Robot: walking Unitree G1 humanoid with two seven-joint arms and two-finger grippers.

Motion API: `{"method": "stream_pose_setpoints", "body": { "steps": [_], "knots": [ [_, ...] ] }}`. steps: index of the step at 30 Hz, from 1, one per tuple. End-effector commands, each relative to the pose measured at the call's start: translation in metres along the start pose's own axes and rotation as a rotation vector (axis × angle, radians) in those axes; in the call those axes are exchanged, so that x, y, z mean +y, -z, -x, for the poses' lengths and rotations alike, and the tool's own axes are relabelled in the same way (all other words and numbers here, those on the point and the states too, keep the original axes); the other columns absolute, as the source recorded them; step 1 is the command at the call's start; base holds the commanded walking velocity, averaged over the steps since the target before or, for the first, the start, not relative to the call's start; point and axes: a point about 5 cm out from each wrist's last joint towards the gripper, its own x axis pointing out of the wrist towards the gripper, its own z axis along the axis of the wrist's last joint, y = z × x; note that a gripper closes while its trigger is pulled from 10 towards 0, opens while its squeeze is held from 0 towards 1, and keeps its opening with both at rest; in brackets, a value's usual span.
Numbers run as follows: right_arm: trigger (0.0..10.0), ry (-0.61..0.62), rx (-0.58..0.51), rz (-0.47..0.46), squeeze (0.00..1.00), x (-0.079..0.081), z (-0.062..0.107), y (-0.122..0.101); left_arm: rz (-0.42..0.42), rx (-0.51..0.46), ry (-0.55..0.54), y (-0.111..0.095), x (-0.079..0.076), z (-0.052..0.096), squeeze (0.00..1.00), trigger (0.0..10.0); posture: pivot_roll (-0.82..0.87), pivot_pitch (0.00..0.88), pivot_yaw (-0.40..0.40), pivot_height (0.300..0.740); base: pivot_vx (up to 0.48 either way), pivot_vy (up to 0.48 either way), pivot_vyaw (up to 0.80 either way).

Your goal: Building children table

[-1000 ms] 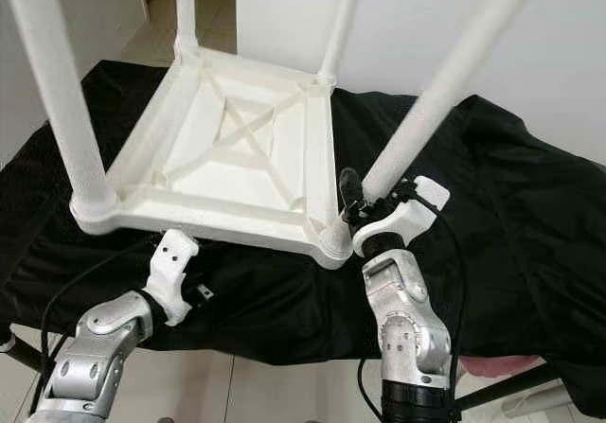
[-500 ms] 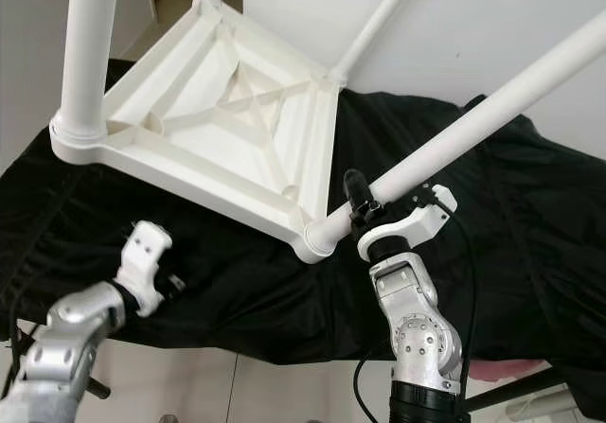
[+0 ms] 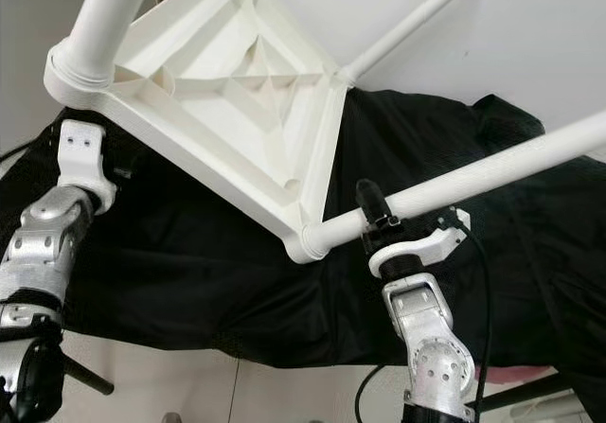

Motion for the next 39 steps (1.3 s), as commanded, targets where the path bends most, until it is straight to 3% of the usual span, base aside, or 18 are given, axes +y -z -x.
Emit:
{"method": "stream_pose_setpoints", "body": {
  "steps": [1,3,5,6,7,9,11,13,17,20,22,23,24,25,35,39],
  "knots": [
    [10.0,-0.078,0.022,-0.225,0.00,0.001,0.002,0.019,0.063,-0.042,0.005,-0.010,-0.010,-0.007,0.00,10.0,-0.01,0.005,-0.029,0.740,0.000,0.000,0.00],
    [10.0,-0.076,0.033,-0.220,0.00,-0.006,0.006,0.019,0.146,-0.089,0.048,-0.026,-0.025,-0.013,0.00,10.0,-0.01,0.006,-0.028,0.740,0.000,0.000,0.00],
    [10.0,-0.076,0.033,-0.220,0.00,-0.006,0.006,0.019,0.146,-0.089,0.048,-0.026,-0.025,-0.013,0.00,10.0,-0.01,0.006,-0.028,0.740,0.000,0.000,0.00],
    [10.0,-0.074,0.038,-0.239,0.00,-0.012,0.009,0.019,0.170,-0.123,0.088,-0.037,-0.035,-0.017,0.00,10.0,-0.01,0.006,-0.026,0.740,0.000,0.000,0.00],
    [10.0,-0.074,0.038,-0.239,0.00,-0.012,0.009,0.019,0.170,-0.123,0.088,-0.037,-0.035,-0.017,0.00,10.0,-0.01,0.006,-0.026,0.740,0.000,0.000,0.00],
    [10.0,-0.060,0.059,-0.242,0.00,-0.027,0.014,0.020,0.222,-0.190,0.179,-0.062,-0.059,-0.021,0.00,10.0,-0.01,0.008,-0.025,0.740,0.000,0.000,0.00],
    [10.0,-0.060,0.059,-0.242,0.00,-0.027,0.014,0.020,0.222,-0.190,0.179,-0.062,-0.059,-0.021,0.00,10.0,-0.01,0.008,-0.025,0.740,0.000,0.000,0.00],
    [10.0,-0.047,0.076,-0.229,0.00,-0.040,0.018,0.022,0.251,-0.233,0.255,-0.080,-0.080,-0.022,0.00,10.0,-0.02,0.010,-0.025,0.740,0.000,0.000,0.00],
    [10.0,-0.048,0.083,-0.243,0.00,-0.048,0.021,0.022,0.262,-0.265,0.311,-0.093,-0.096,-0.021,0.00,10.0,-0.01,0.016,-0.030,0.740,0.000,0.000,0.00],
    [10.0,-0.037,0.046,-0.307,0.00,-0.063,0.025,0.020,0.293,-0.342,0.414,-0.122,-0.123,-0.012,0.00,10.0,0.00,0.018,-0.034,0.740,0.000,0.000,0.00],
    [10.0,-0.028,0.039,-0.312,0.00,-0.066,0.026,0.020,0.298,-0.351,0.431,-0.127,-0.127,-0.011,0.00,10.0,0.00,0.018,-0.034,0.740,0.000,0.000,0.00],
    [10.0,-0.016,0.022,-0.324,0.50,-0.070,0.027,0.019,0.298,-0.368,0.450,-0.134,-0.133,-0.009,0.00,10.0,0.00,0.019,-0.034,0.740,0.000,0.000,0.00],
    [10.0,-0.016,0.022,-0.324,0.50,-0.070,0.027,0.019,0.298,-0.368,0.450,-0.134,-0.133,-0.009,0.00,10.0,0.00,0.019,-0.034,0.740,0.000,0.000,0.00],
    [10.0,-0.007,0.008,-0.336,1.00,-0.072,0.027,0.018,0.298,-0.381,0.463,-0.140,-0.137,-0.007,0.00,10.0,0.00,0.019,-0.031,0.740,0.000,0.000,0.00],
    [10.0,0.005,-0.037,-0.344,1.00,-0.080,0.036,0.015,0.313,-0.407,0.516,-0.159,-0.155,-0.002,0.00,10.0,0.00,0.019,-0.030,0.740,0.000,0.000,0.00],
    [10.0,0.001,-0.031,-0.355,1.00,-0.075,0.052,0.017,0.309,-0.411,0.532,-0.165,-0.162,-0.002,0.00,10.0,-0.01,0.023,-0.032,0.740,0.000,0.000,0.00]
  ]
}}
